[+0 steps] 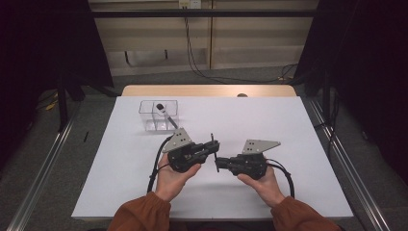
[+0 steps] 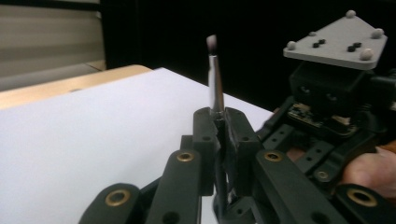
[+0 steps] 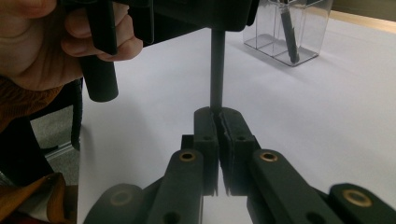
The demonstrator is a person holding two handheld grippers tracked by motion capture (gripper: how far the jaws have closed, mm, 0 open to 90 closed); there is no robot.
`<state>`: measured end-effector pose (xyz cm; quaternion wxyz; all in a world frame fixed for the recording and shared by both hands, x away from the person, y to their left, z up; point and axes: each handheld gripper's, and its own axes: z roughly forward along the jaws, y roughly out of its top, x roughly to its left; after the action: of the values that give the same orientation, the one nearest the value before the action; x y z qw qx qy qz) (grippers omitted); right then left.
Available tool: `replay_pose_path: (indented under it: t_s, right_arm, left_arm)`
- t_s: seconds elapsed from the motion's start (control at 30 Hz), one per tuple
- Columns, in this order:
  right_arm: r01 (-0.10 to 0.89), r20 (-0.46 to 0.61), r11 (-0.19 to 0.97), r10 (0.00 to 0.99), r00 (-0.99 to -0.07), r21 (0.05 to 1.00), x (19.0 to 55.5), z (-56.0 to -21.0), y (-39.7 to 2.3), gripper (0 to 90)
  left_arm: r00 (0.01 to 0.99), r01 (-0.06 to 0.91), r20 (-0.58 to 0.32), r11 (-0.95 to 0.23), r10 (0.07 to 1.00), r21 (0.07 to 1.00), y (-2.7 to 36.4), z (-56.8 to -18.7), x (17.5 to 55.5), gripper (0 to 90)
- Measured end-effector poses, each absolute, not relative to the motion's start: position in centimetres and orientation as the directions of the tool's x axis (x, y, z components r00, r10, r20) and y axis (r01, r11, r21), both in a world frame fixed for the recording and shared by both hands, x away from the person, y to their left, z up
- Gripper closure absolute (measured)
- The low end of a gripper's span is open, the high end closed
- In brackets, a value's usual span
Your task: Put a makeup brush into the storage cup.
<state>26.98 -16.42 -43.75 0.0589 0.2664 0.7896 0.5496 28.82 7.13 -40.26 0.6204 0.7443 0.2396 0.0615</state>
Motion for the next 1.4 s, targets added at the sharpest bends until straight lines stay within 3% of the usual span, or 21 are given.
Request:
replay_pose_path:
  t_s: [0.3,0.5,0.87,1.1,1.4]
  right_arm:
    - [0.347,0.193,0.251,0.484,-0.854,0.904,26.94,-43.64,-16.49,84.7]
    - [0.344,0.189,0.257,0.48,-0.857,0.903,26.96,-43.78,-16.39,75.8]
    - [0.351,0.203,0.246,0.475,-0.856,0.904,27.0,-43.72,-16.53,47.0]
    - [0.351,0.209,0.223,0.484,-0.85,0.91,27.02,-43.63,-16.56,23.0]
    - [0.339,0.205,0.211,0.48,-0.853,0.917,26.95,-43.59,-16.71,3.2]
  left_arm:
    - [0.881,0.292,-0.22,-0.115,0.418,0.949,6.9,-40.09,28.78,85.8]
    - [0.888,0.287,-0.216,-0.122,0.407,0.95,6.59,-40.04,28.76,85.8]
    - [0.887,0.279,-0.205,-0.127,0.415,0.952,6.64,-40.05,28.76,85.7]
    - [0.885,0.275,-0.199,-0.128,0.42,0.953,6.62,-40.22,28.77,85.7]
    - [0.884,0.277,-0.196,-0.138,0.424,0.951,6.76,-40.15,28.75,85.6]
